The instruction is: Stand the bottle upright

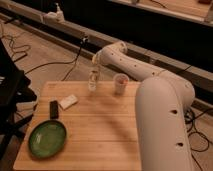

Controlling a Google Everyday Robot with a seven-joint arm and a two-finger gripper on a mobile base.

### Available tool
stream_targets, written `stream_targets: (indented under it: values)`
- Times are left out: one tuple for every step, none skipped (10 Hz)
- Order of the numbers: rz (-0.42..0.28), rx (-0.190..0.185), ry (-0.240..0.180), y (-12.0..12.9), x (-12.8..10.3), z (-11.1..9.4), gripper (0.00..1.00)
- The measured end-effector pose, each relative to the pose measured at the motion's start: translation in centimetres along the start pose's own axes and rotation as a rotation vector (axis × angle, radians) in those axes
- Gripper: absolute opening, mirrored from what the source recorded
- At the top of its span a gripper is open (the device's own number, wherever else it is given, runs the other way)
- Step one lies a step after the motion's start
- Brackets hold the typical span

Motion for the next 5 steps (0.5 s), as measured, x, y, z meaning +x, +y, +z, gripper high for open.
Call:
stream_targets:
  values:
    - [-0.003, 0.007, 0.021, -0.13, 0.48, 0.11, 0.36]
    - [-0.006, 0.012, 0.031, -0.16, 0.67, 0.13, 0.37]
    - [-0.011, 0.018, 0.044, -0.21, 0.79, 0.14, 0.31]
    - [-0.016, 0.023, 0.049, -0.20, 0.65, 0.09, 0.22]
    - [-0.022, 0.028, 0.050, -0.22, 0.38, 0.01, 0.13]
